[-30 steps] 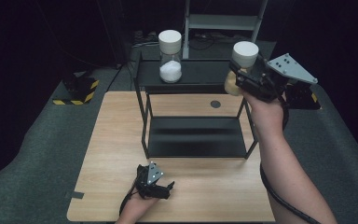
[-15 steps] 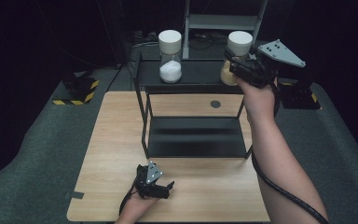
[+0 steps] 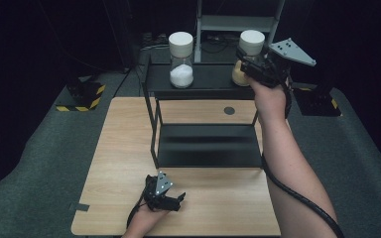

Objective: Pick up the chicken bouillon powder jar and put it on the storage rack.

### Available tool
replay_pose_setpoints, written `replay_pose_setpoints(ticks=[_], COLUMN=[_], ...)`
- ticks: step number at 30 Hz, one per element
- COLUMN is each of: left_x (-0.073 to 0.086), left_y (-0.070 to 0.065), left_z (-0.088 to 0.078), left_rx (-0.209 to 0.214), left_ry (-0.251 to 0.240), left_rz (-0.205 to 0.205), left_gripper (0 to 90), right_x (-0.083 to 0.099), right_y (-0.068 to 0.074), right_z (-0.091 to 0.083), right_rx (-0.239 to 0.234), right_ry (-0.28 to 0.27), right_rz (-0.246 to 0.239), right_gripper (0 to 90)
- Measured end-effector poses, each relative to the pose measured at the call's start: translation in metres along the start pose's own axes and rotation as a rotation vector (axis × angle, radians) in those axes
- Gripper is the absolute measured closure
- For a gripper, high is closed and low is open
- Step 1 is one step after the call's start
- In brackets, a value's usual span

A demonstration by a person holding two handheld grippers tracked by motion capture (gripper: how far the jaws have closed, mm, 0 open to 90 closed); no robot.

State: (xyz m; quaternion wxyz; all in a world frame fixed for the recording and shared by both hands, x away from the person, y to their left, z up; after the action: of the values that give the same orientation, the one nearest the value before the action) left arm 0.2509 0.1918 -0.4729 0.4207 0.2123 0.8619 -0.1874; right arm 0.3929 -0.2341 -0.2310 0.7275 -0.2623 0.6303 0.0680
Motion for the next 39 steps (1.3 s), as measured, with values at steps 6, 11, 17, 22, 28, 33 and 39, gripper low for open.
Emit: replay_pose_setpoints(ticks=[6, 11, 17, 22, 28, 33, 39], left_x=[0.0, -0.0001, -0.0002, -0.0003, 0.0001, 0.0, 0.0003], left_y=[0.0005, 0.0001, 0.0001, 0.0002, -0.0002, 0.0008, 0.0009], left_z=[0.0, 0.0, 0.0001, 0.0001, -0.0001, -0.0001, -0.0002], left_rx=[0.001, 0.0, 0.0, 0.0, -0.001, 0.002, 0.004], left_ry=[0.0, 0.0, 0.001, 0.002, 0.0, 0.0, -0.002], left_rz=[-0.003, 0.0, 0.0, 0.0, 0.001, -0.006, -0.007], left_gripper=[1.4, 1.4, 1.4, 1.4, 1.4, 1.4, 1.4], right_x=[0.0054, 0.0073, 0.0101, 0.0086, 0.0068, 0.0056, 0.0046], right_y=[0.0, -0.001, -0.0005, -0.0013, -0.0007, -0.0001, 0.0011], right_z=[0.0011, 0.0015, 0.0009, 0.0015, 0.0012, 0.0011, 0.0009], right_rx=[-0.003, -0.005, -0.003, -0.006, -0.001, 0.015, 0.009], right_ry=[-0.007, -0.01, -0.019, -0.013, -0.002, 0.009, 0.021], right_rz=[0.005, 0.002, -0.006, -0.001, -0.002, 0.017, 0.022], right_gripper=[34.1, 34.0, 34.0, 33.8, 27.4, 13.8, 0.0])
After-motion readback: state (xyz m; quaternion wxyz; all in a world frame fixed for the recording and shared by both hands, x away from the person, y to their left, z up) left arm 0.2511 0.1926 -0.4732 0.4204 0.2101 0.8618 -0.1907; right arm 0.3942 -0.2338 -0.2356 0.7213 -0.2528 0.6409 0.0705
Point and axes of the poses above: each handheld gripper's, and its own axes: z roughly forward along the jaws, x roughly out of its underside, y roughly to its left, the point moved 2 cm from there along z, roughly forward along the jaws, and after that the axes turned 14 degrees about -z, right-handed, at the moved point
